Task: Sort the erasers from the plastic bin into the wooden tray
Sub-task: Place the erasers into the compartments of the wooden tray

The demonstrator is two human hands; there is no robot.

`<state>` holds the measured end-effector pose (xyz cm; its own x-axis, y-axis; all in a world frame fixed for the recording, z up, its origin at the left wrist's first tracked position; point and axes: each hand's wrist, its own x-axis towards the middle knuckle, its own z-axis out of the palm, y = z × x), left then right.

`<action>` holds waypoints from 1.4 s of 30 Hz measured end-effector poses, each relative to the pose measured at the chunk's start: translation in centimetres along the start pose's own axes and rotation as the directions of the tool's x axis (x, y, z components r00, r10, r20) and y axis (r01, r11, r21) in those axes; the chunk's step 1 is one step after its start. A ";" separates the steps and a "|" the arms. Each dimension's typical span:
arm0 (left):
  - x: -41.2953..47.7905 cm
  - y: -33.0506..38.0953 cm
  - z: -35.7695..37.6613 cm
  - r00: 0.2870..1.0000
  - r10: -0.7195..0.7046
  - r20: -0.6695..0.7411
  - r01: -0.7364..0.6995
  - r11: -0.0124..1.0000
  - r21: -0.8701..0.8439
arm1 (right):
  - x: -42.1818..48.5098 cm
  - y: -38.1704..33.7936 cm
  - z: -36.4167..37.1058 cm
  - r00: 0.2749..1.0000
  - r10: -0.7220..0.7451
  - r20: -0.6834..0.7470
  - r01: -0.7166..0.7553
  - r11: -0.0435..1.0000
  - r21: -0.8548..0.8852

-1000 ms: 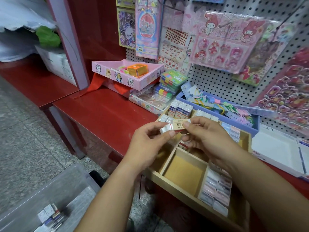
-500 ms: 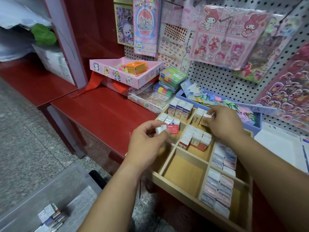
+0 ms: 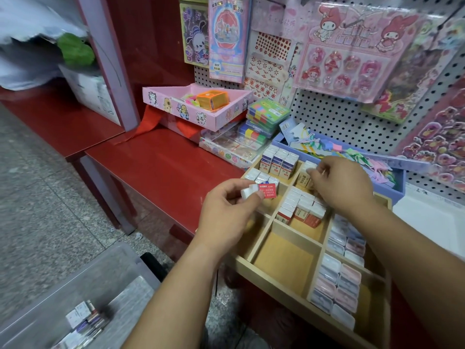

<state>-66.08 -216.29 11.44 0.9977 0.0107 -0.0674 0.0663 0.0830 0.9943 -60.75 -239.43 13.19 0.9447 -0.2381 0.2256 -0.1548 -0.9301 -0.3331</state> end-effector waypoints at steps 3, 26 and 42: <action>0.1 0.0 0.0 1.000 0.002 0.001 -0.002 1.000 -0.007 | -2.7 -3.0 -1.4 0.996 -0.066 0.065 0.032 0.905 0.425; 0.2 -0.3 0.3 0.999 -0.007 0.035 0.007 1.000 -0.009 | -8.7 -1.2 -2.8 0.966 0.024 0.258 -0.122 0.920 0.373; 0.2 -0.4 0.3 0.999 0.000 0.032 0.000 1.000 -0.007 | -9.9 -2.8 -2.4 0.982 -0.050 0.180 0.010 0.976 0.217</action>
<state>-65.94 -216.61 11.03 0.9977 -0.0217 -0.0647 0.0664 0.0903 0.9937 -70.37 -235.15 14.11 0.9878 -0.1372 0.0739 -0.0790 -0.8494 -0.5218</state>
